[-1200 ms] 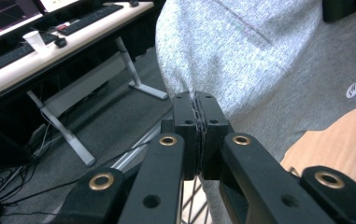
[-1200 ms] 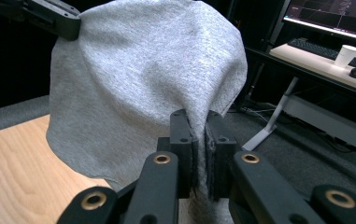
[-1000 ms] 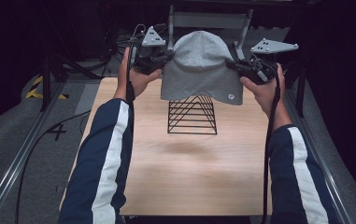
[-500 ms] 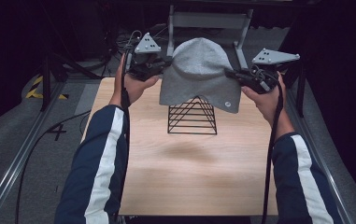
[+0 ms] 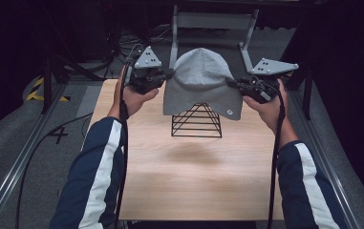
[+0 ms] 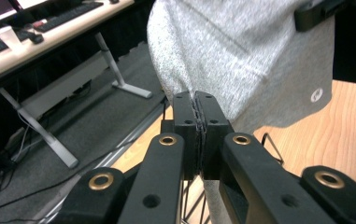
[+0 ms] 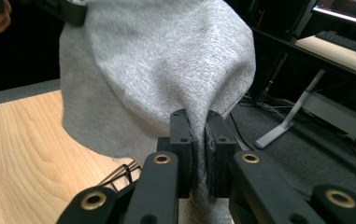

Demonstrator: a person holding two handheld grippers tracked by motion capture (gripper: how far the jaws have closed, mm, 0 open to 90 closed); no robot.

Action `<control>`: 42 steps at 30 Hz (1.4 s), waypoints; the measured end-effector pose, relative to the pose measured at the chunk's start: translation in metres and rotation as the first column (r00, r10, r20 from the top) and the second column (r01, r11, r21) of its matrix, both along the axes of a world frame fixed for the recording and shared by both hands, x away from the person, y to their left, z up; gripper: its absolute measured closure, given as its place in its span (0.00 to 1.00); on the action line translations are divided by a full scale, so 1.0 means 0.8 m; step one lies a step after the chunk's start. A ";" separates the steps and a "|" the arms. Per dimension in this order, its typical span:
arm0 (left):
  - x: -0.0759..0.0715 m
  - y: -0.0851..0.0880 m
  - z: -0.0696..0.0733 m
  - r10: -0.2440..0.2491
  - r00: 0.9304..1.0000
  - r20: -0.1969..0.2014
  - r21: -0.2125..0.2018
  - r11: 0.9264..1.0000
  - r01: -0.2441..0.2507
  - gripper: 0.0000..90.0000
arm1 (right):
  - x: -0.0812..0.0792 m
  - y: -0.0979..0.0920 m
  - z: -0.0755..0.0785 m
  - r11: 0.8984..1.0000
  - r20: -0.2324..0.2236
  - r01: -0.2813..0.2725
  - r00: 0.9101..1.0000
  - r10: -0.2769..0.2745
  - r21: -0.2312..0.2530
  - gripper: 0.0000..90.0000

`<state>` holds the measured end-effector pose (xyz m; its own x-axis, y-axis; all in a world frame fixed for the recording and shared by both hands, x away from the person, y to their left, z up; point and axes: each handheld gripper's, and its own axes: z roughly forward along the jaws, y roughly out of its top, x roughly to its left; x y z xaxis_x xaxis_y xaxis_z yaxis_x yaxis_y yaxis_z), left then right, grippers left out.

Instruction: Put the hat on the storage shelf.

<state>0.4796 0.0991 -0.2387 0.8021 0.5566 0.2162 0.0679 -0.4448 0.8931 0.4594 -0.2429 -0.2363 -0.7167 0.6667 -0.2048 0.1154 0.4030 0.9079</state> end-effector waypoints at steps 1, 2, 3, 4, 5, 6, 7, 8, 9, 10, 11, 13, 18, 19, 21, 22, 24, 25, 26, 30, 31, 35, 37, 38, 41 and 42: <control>0.001 -0.001 -0.005 0.000 1.000 0.000 0.009 1.000 0.000 0.98 | 0.001 0.000 -0.002 1.000 0.000 0.002 1.000 -0.002 -0.004 0.93; 0.002 -0.002 -0.011 0.001 1.000 -0.011 0.017 1.000 0.000 0.98 | 0.003 0.001 -0.009 1.000 -0.013 0.004 1.000 -0.004 -0.014 0.93; 0.005 -0.003 -0.020 0.002 1.000 -0.022 0.020 1.000 -0.001 0.98 | 0.004 0.001 -0.013 1.000 -0.014 0.005 1.000 -0.006 -0.022 0.93; 0.006 -0.004 -0.026 0.003 0.999 -0.033 0.016 1.000 -0.002 0.98 | 0.005 0.001 -0.016 1.000 -0.021 0.007 1.000 -0.008 -0.027 0.93; 0.008 -0.005 -0.033 0.001 0.999 -0.043 0.017 1.000 0.000 0.98 | 0.006 0.002 -0.021 1.000 -0.029 0.006 1.000 -0.007 -0.028 0.93; 0.009 -0.006 -0.037 0.004 0.999 -0.050 0.018 1.000 -0.003 0.98 | 0.007 0.002 -0.027 1.000 -0.038 0.005 0.999 -0.006 -0.029 0.93; 0.010 -0.008 -0.044 0.004 0.999 -0.053 0.026 1.000 -0.003 0.98 | 0.008 0.002 -0.031 0.999 -0.040 0.003 0.999 -0.005 -0.032 0.93; 0.011 -0.009 -0.048 0.005 0.998 -0.058 0.030 1.000 -0.003 0.98 | 0.009 0.002 -0.038 0.999 -0.053 0.004 0.999 -0.005 -0.034 0.93; 0.011 -0.010 -0.053 0.001 0.998 -0.066 0.029 1.000 0.000 0.98 | 0.010 0.002 -0.043 0.999 -0.055 0.001 0.998 -0.003 -0.036 0.93; 0.012 -0.011 -0.058 -0.001 0.998 -0.070 0.031 1.000 0.003 0.98 | 0.011 0.002 -0.048 0.999 -0.062 0.003 0.998 -0.006 -0.041 0.93; 0.012 -0.012 -0.063 -0.005 0.997 -0.078 0.030 1.000 0.007 0.98 | 0.011 0.002 -0.054 0.999 -0.072 0.002 0.997 -0.005 -0.043 0.93; 0.013 -0.015 -0.073 -0.008 0.996 -0.084 0.036 0.999 0.011 0.98 | 0.012 0.001 -0.065 0.999 -0.088 0.001 0.996 -0.005 -0.046 0.93; 0.014 -0.019 -0.093 -0.009 0.994 -0.108 0.036 0.999 0.013 0.98 | 0.014 0.000 -0.091 0.998 -0.120 0.001 0.993 -0.008 -0.056 0.93; 0.014 -0.020 -0.098 -0.011 0.994 -0.113 0.036 0.999 0.015 0.98 | 0.015 -0.001 -0.096 0.998 -0.128 0.001 0.992 -0.008 -0.058 0.93; 0.014 -0.021 -0.104 -0.010 0.993 -0.116 0.053 0.998 0.016 0.98 | 0.016 -0.002 -0.108 0.998 -0.145 0.003 0.989 -0.012 -0.067 0.93; 0.015 -0.023 -0.109 -0.008 0.993 -0.118 0.051 0.999 0.014 0.98 | 0.017 -0.002 -0.112 0.998 -0.152 0.005 0.988 -0.015 -0.068 0.93; 0.014 -0.024 -0.117 -0.009 0.991 -0.133 0.054 0.998 0.016 0.98 | 0.018 -0.003 -0.123 0.997 -0.171 0.007 0.985 -0.019 -0.072 0.93; 0.015 -0.024 -0.120 -0.010 0.992 -0.129 0.067 0.998 0.019 0.98 | 0.018 -0.003 -0.128 0.997 -0.179 0.006 0.984 -0.019 -0.072 0.93; 0.015 -0.025 -0.124 -0.010 0.991 -0.137 0.074 0.997 0.020 0.98 | 0.018 -0.003 -0.132 0.997 -0.185 0.007 0.983 -0.021 -0.076 0.93; 0.015 -0.028 -0.143 0.002 0.989 -0.148 0.109 0.994 0.015 0.98 | 0.020 -0.003 -0.148 0.996 -0.206 0.009 0.978 -0.027 -0.088 0.94; 0.016 -0.029 -0.148 0.002 0.988 -0.152 0.121 0.993 0.017 0.98 | 0.020 -0.003 -0.153 0.996 -0.215 0.012 0.976 -0.031 -0.089 0.94; 0.016 -0.032 -0.161 0.003 0.986 -0.166 0.133 0.991 0.020 0.98 | 0.023 -0.004 -0.169 0.995 -0.242 0.017 0.970 -0.040 -0.098 0.93; 0.017 -0.034 -0.167 0.002 0.984 -0.177 0.136 0.990 0.022 0.98 | 0.025 -0.005 -0.177 0.995 -0.254 0.022 0.966 -0.047 -0.101 0.93; 0.017 -0.036 -0.172 0.003 0.984 -0.179 0.145 0.989 0.023 0.98 | 0.026 -0.005 -0.181 0.994 -0.259 0.025 0.964 -0.052 -0.106 0.93; 0.018 -0.040 -0.188 0.020 0.981 -0.191 0.161 0.987 0.011 0.98 | 0.030 -0.008 -0.195 0.992 -0.281 0.037 0.957 -0.069 -0.117 0.93; 0.019 -0.039 -0.194 0.024 0.981 -0.191 0.155 0.988 0.006 0.98 | 0.031 -0.009 -0.199 0.993 -0.286 0.041 0.956 -0.073 -0.115 0.93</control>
